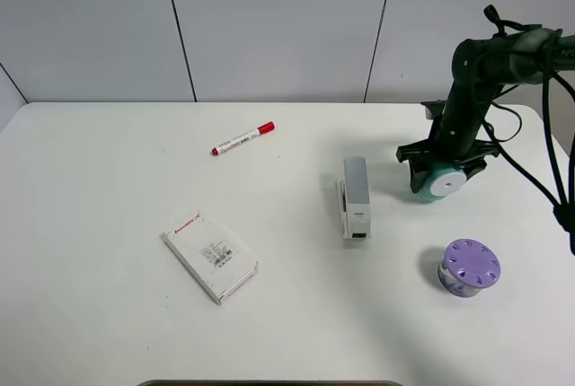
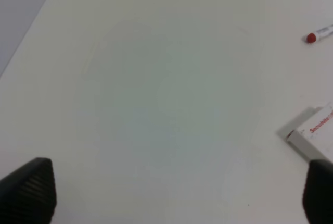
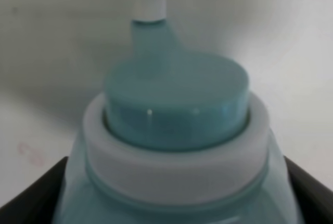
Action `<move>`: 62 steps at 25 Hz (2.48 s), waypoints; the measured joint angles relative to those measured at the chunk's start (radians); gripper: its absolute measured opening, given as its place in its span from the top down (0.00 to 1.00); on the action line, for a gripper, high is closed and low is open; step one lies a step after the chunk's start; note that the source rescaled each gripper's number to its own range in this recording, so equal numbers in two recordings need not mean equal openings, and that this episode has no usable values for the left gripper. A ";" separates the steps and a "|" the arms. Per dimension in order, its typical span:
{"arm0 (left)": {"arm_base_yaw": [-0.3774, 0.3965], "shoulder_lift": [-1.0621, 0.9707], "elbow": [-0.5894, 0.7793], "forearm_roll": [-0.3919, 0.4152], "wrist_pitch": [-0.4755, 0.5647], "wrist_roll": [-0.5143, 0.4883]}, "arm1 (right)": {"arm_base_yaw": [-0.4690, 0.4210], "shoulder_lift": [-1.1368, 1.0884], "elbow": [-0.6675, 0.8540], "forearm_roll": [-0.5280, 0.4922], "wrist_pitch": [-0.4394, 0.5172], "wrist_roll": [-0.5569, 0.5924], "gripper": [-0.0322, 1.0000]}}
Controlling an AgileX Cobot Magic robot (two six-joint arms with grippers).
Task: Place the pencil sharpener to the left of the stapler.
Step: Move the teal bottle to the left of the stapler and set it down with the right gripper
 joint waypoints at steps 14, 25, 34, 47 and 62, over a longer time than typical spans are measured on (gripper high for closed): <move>0.000 0.000 0.000 0.000 0.000 0.000 | 0.000 -0.229 0.000 0.037 0.002 -0.005 0.97; 0.000 0.000 0.000 0.000 0.000 0.000 | 0.107 -0.334 0.000 0.098 0.007 -0.062 0.97; 0.000 0.000 0.000 0.000 0.000 0.000 | 0.301 -0.336 0.000 0.105 -0.028 -0.065 0.97; 0.000 0.000 0.000 0.000 0.000 0.000 | 0.534 -0.334 0.000 0.105 -0.103 -0.067 0.97; 0.000 0.000 0.000 0.000 0.000 0.000 | 0.582 -0.195 0.000 0.115 -0.090 -0.067 0.97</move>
